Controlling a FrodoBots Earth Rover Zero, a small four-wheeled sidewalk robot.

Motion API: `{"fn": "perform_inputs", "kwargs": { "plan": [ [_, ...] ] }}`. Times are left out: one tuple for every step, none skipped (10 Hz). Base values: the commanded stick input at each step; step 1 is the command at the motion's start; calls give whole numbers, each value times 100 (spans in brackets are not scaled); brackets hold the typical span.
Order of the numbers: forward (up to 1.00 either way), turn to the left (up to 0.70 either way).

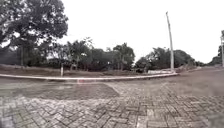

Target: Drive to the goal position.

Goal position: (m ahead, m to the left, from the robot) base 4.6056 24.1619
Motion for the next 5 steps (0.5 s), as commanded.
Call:
{"fn": "perform_inputs", "kwargs": {
  "plan": [
    [100,27],
    [100,27],
    [100,27],
    [100,27],
    [100,27]
  ]
}}
